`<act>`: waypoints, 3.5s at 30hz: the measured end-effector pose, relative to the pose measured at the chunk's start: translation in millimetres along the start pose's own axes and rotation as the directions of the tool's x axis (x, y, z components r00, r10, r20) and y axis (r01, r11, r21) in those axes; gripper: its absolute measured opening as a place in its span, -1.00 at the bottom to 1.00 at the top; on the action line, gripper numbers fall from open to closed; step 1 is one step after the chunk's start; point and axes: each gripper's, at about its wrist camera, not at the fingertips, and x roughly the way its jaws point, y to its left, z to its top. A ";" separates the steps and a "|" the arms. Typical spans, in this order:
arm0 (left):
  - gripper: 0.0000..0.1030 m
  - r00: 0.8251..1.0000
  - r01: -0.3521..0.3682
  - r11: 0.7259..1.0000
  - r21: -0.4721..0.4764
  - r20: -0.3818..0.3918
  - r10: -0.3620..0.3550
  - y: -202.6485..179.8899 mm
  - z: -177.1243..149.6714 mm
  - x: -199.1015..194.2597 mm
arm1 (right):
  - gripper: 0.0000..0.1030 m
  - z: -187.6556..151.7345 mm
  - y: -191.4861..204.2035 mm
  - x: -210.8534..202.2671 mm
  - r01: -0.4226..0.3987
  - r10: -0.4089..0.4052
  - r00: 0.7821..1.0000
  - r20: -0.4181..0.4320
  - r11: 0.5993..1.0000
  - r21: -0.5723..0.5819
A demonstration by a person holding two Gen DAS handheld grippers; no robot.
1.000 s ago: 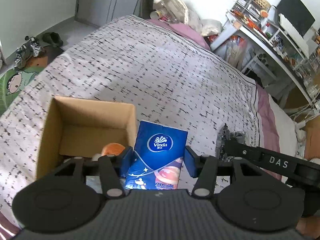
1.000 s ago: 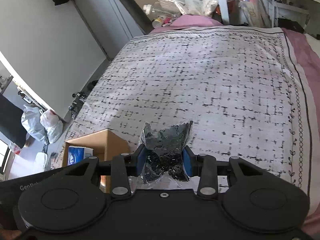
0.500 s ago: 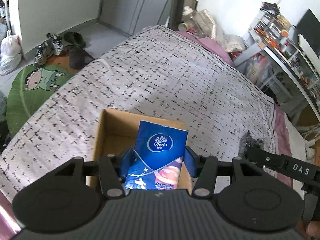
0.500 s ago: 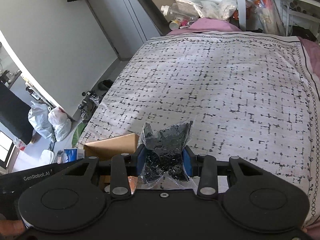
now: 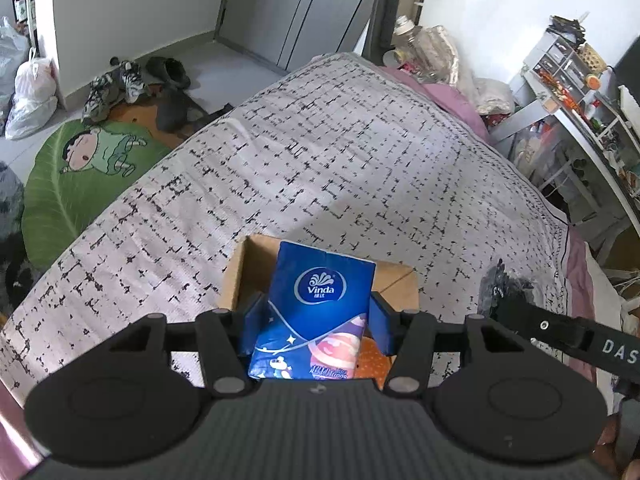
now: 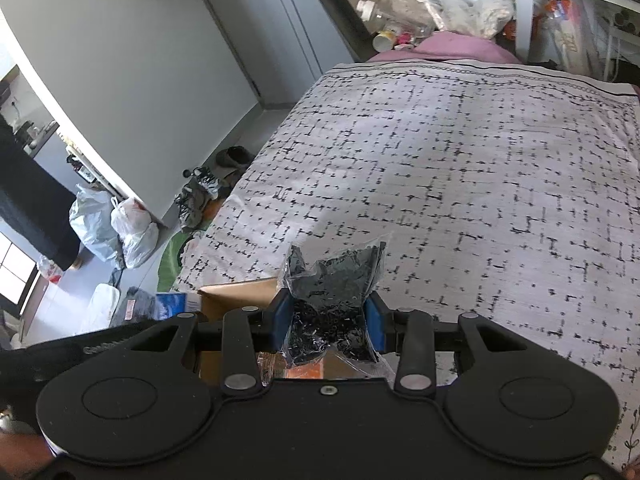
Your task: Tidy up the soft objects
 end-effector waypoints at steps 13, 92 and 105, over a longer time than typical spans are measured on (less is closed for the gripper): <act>0.15 0.998 -0.036 0.998 -0.059 -0.053 0.033 19.6 1.9 6.8 | -0.24 6.2 25.2 23.7 -0.044 0.044 0.998 -0.039 0.999 -0.016; 0.99 0.989 -0.013 0.978 0.210 0.146 -0.018 -94.7 -133.5 -181.8 | 1.00 -107.3 -64.8 -227.2 0.072 -0.057 0.969 0.239 0.996 -0.053; 0.99 0.985 -0.027 0.967 0.253 0.172 -0.017 -100.5 -159.0 -200.6 | 1.00 -127.8 -67.9 -243.0 0.072 -0.052 0.967 0.250 0.995 -0.072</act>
